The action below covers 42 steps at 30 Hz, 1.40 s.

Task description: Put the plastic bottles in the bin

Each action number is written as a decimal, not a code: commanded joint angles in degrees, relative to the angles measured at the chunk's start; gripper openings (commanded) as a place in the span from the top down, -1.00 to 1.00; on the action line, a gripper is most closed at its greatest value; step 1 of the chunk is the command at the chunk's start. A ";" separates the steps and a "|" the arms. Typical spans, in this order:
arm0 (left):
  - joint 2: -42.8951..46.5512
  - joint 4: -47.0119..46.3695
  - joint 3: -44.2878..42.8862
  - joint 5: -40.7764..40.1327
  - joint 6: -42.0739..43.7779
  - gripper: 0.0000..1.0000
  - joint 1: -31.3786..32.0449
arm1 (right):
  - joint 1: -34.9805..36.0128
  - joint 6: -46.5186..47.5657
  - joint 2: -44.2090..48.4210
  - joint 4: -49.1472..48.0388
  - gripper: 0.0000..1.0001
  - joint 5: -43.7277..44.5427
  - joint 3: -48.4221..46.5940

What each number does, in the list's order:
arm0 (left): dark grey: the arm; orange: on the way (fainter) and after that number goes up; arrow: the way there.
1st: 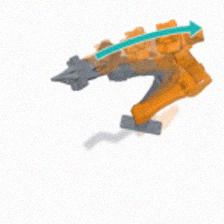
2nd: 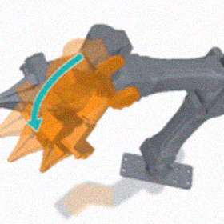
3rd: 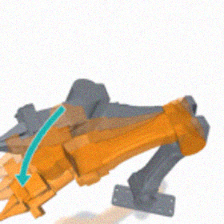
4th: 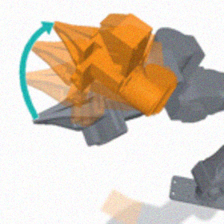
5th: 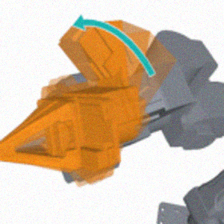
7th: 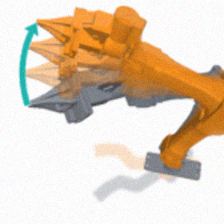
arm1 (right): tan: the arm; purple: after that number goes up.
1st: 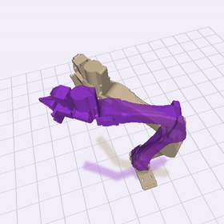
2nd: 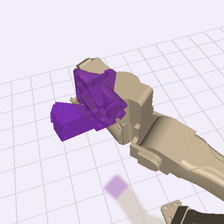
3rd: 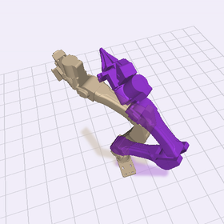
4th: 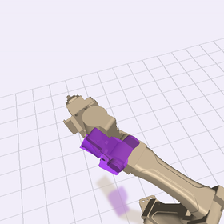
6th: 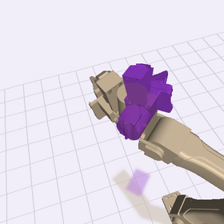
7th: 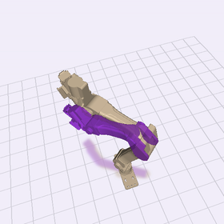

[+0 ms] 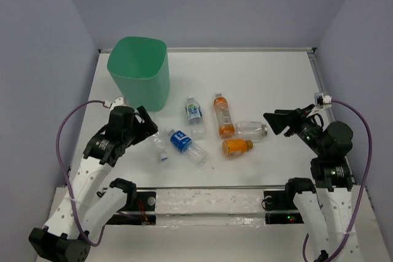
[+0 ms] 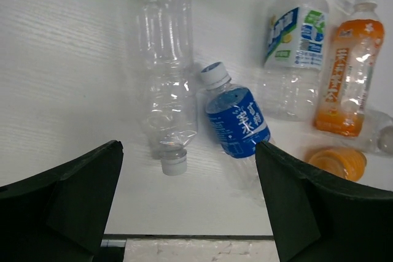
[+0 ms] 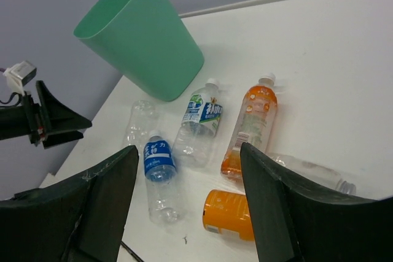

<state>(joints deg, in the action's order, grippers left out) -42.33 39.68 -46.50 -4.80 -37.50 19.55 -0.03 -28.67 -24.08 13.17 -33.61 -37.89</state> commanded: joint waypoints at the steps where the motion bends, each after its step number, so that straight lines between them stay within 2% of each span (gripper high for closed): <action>1: -3.63 -4.42 2.99 -6.53 -5.21 -0.98 0.31 | -0.32 -2.09 -0.01 -3.85 -0.46 -3.56 2.64; 7: -13.03 -15.32 8.18 -8.81 -6.89 -0.98 0.40 | 0.91 -4.64 0.70 -7.63 -0.46 -5.15 6.16; 12: -20.76 -26.47 10.20 -11.28 -6.80 -0.98 0.23 | 1.44 -2.81 -2.28 -6.24 -0.47 -7.00 6.78; 16: -25.52 -31.32 10.29 -16.80 -7.15 -0.98 0.23 | 1.44 -1.48 -4.05 -5.43 -0.48 -7.44 7.39; 21: -31.57 -35.80 10.20 -19.10 -7.68 -0.97 -0.22 | 1.44 -1.48 -5.37 -6.31 -0.50 -7.53 8.36; 25: -35.63 -38.10 10.55 -19.37 -8.90 -0.69 -0.22 | 1.97 -1.83 -6.60 -7.19 -0.50 -7.88 8.71; 26: -36.16 -38.19 10.73 -19.55 -9.08 -0.49 -0.30 | 1.97 -1.57 -6.77 -7.11 -0.50 -7.71 8.71; 27: -36.33 -38.19 10.99 -19.46 -9.09 -0.39 -0.30 | 1.97 -1.31 -6.95 -6.67 -0.50 -7.53 8.54; 29: -34.51 -38.19 12.21 -19.29 -9.35 -0.18 -0.30 | 2.49 -0.78 -7.12 -5.70 -0.50 -6.83 8.53; 32: -30.20 -37.14 14.67 -18.85 -9.09 -0.04 -0.13 | 2.49 -0.95 -7.21 -5.79 -0.50 -6.30 8.62; 37: -15.62 -27.14 14.95 -17.89 -7.95 -0.04 -0.13 | 3.72 -0.87 -8.09 -5.61 -0.50 -5.33 8.18; 42: -2.08 -19.91 7.60 -12.79 -4.70 -0.01 0.49 | 5.47 -0.60 -8.09 -4.47 -0.50 -3.13 8.97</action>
<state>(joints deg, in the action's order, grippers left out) -52.73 13.15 -31.83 -20.16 -45.10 19.51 3.99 -29.98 -32.16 9.63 -38.33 -29.12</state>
